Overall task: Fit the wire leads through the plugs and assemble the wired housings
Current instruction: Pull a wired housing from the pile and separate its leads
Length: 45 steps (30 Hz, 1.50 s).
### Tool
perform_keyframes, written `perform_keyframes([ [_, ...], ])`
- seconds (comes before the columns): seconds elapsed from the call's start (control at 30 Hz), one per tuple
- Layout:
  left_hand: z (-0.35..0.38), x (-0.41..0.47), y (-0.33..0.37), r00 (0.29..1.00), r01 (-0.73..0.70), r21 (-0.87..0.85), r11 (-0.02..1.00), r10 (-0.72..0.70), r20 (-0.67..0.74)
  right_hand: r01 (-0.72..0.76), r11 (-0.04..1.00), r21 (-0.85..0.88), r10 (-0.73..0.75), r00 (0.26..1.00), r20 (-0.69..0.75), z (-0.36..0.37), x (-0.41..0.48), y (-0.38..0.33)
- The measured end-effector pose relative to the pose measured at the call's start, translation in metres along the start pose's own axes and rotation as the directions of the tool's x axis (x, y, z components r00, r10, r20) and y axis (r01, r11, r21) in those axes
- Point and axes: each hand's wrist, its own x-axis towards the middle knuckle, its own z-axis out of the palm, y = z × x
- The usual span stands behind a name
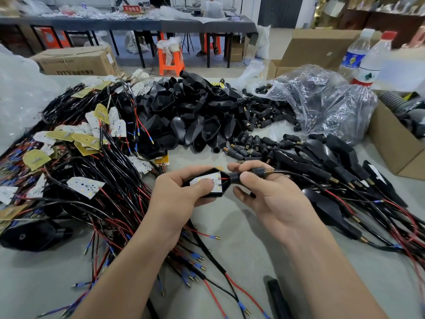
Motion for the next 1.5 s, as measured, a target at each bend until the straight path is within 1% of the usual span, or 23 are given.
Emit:
perform_keyframes([
  [0.03,0.0,0.001,0.001,1.0,0.003,-0.02,1.0,-0.004,-0.018,-0.016,1.0,-0.02,0.017,1.0,0.007,-0.001,-0.001,-0.002],
  [0.1,-0.001,0.002,0.002,0.998,0.017,-0.059,0.998,-0.02,-0.052,-0.045,0.999,0.025,0.045,0.999,-0.004,-0.004,-0.001,-0.006],
  [0.17,-0.003,0.003,0.002,0.998,0.027,-0.062,0.998,-0.03,-0.061,-0.035,0.994,0.099,0.044,0.995,-0.091,-0.005,0.0,-0.007],
  [0.23,-0.004,0.005,0.001,0.998,0.031,-0.037,0.999,-0.033,-0.054,0.001,0.995,0.105,0.015,0.989,-0.15,-0.003,0.001,-0.006],
  [0.33,-0.004,0.005,-0.001,0.998,0.025,0.008,1.0,-0.024,-0.063,0.053,0.992,0.115,-0.043,0.995,-0.085,-0.003,0.001,-0.004],
  [0.43,-0.005,0.005,-0.004,0.992,-0.035,0.129,0.991,0.05,-0.115,0.085,0.992,0.09,-0.085,0.996,-0.001,-0.005,-0.002,-0.005],
  [0.47,-0.005,0.005,-0.005,0.99,-0.058,0.165,0.985,0.077,-0.117,0.09,0.992,0.086,-0.091,0.996,0.006,-0.006,-0.002,-0.005],
  [0.57,-0.005,0.004,-0.006,0.989,-0.101,0.193,0.976,0.119,-0.086,0.076,0.99,0.116,-0.074,0.997,-0.026,-0.007,0.0,-0.005],
  [0.63,-0.005,0.001,-0.003,0.98,-0.16,0.225,0.961,0.181,-0.078,0.081,0.99,0.112,-0.078,0.996,-0.031,-0.007,0.0,-0.005],
  [0.73,-0.007,-0.001,0.001,0.962,-0.234,0.223,0.946,0.258,-0.087,0.091,0.991,0.101,-0.092,0.996,0.007,-0.005,-0.002,-0.003],
  [0.8,-0.008,-0.002,0.003,0.954,-0.253,0.241,0.937,0.283,-0.097,0.086,0.993,0.078,-0.088,0.996,0.023,-0.003,-0.004,-0.002],
  [0.9,-0.01,-0.001,0.004,0.949,-0.258,0.263,0.929,0.294,-0.108,0.073,0.993,0.089,-0.075,0.997,0.023,-0.002,-0.003,-0.003],
  [0.97,-0.012,0.001,0.002,0.957,-0.251,0.266,0.931,0.28,-0.076,0.07,0.997,0.034,-0.07,0.997,0.019,0.001,-0.004,-0.002],
  [1.03,-0.011,0.001,0.0,0.969,-0.23,0.244,0.942,0.245,-0.033,0.077,0.996,-0.047,-0.077,0.997,0.009,0.006,-0.006,0.001],
  [1.13,-0.01,0.001,0.0,0.981,-0.183,0.165,0.969,0.19,-0.027,0.093,0.994,-0.048,-0.093,0.996,0.011,0.013,-0.01,0.006],
  [1.2,-0.01,0.002,0.001,0.984,-0.172,0.128,0.977,0.176,-0.018,0.105,0.99,-0.096,-0.105,0.994,0.009,0.016,-0.011,0.005],
  [1.27,-0.01,0.003,0.002,0.991,-0.129,0.051,0.99,0.127,0.045,0.161,0.97,-0.184,-0.164,0.986,-0.004,0.019,-0.013,0.003],
  [1.33,-0.008,0.002,0.004,0.987,-0.052,-0.074,0.996,0.063,0.149,0.253,0.932,-0.261,-0.264,0.965,-0.006,0.022,-0.016,-0.001],
  [1.37,-0.007,0.002,0.005,0.986,-0.03,-0.113,0.993,0.048,0.162,0.295,0.903,-0.312,-0.311,0.95,-0.003,0.022,-0.017,-0.004],
  [1.43,-0.006,0.004,0.006,0.995,-0.029,-0.138,0.99,0.042,0.095,0.336,0.855,-0.396,-0.38,0.924,-0.036,0.02,-0.016,-0.01],
  [1.5,-0.005,0.004,0.005,0.999,-0.039,-0.141,0.989,0.043,0.024,0.337,0.876,-0.345,-0.403,0.904,-0.14,0.015,-0.011,-0.018],
])
